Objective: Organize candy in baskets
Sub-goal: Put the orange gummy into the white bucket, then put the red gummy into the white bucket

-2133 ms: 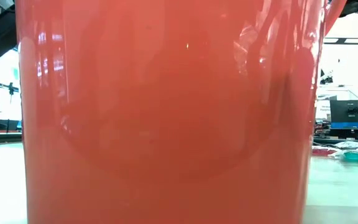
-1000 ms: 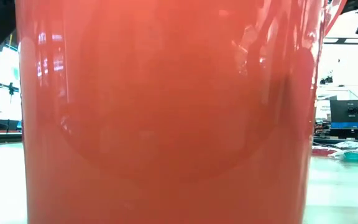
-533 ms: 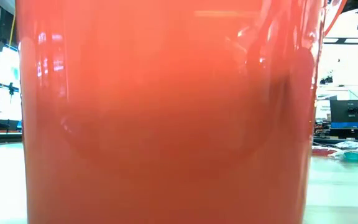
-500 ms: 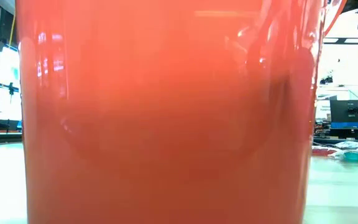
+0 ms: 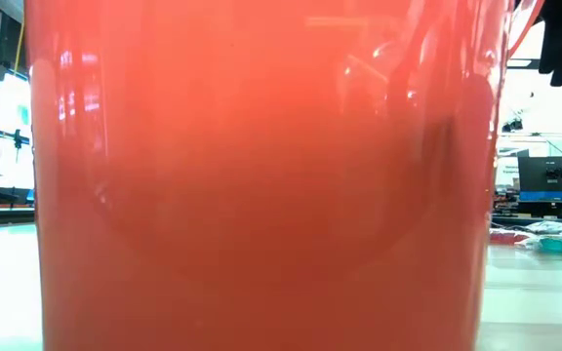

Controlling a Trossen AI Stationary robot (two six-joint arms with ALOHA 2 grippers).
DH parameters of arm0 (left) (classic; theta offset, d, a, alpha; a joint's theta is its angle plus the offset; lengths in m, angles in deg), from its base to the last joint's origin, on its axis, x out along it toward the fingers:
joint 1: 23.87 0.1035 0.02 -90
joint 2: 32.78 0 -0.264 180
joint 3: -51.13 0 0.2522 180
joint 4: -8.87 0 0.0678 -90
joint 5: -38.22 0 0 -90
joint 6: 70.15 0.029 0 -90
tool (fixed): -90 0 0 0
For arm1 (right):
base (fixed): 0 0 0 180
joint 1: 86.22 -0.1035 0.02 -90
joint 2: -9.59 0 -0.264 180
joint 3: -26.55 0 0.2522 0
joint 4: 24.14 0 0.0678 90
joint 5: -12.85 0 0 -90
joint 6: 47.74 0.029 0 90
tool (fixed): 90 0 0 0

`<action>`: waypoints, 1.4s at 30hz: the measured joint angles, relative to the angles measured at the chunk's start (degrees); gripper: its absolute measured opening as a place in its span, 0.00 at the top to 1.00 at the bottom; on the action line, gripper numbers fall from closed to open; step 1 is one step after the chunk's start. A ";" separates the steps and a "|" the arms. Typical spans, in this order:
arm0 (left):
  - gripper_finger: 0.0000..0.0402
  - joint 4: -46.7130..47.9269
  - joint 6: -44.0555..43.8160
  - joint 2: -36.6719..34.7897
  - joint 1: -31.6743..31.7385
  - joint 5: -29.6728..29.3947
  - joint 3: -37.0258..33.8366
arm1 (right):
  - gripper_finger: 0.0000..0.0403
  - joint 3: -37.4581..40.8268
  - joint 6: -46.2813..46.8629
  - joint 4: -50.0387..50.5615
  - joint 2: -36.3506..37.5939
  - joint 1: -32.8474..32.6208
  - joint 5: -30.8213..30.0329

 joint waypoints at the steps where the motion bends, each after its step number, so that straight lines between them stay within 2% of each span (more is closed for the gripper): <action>1: 1.00 0.05 -1.10 -2.59 -0.97 0.07 -3.68 | 0.64 0.00 0.99 0.00 -0.26 0.00 0.06; 6: 1.00 0.62 -12.57 -13.71 -7.65 1.58 -21.34 | 0.64 0.00 4.18 -0.05 -2.33 0.00 0.08; 11: 1.00 0.69 -22.53 -19.32 -14.05 1.57 -29.58 | 0.64 0.00 6.84 -0.02 -4.81 0.00 0.65; 21: 1.00 0.34 -29.38 -22.90 -21.68 2.91 -37.69 | 0.64 0.00 9.86 -0.02 -8.47 0.00 1.53; 30: 0.99 -2.93 -42.41 -23.14 -27.47 2.96 -41.56 | 0.64 0.00 12.50 1.19 -8.81 -0.01 1.55; 35: 0.94 -4.86 -46.11 -23.12 -29.53 1.39 -42.16 | 0.64 0.00 13.98 1.97 -8.81 -0.02 1.65; 42: 0.83 -4.99 -44.74 -23.12 -29.67 1.22 -42.16 | 0.64 0.00 13.99 1.94 -8.81 -0.02 3.51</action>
